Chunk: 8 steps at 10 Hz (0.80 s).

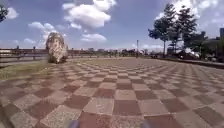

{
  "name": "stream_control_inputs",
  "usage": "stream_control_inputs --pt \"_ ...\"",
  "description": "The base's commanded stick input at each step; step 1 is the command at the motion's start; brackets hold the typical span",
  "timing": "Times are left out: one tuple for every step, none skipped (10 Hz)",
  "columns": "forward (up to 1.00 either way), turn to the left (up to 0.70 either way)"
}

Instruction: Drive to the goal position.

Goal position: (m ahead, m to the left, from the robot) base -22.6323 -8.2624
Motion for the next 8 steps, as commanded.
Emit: stream_control_inputs --pt "0.0 -0.45" --pt "0.0 -0.45" --pt "0.0 -0.45" --pt "0.0 -0.45" --pt "0.0 -0.45" --pt "0.0 -0.45" --pt "0.0 -0.45" --pt "0.0 -0.45"
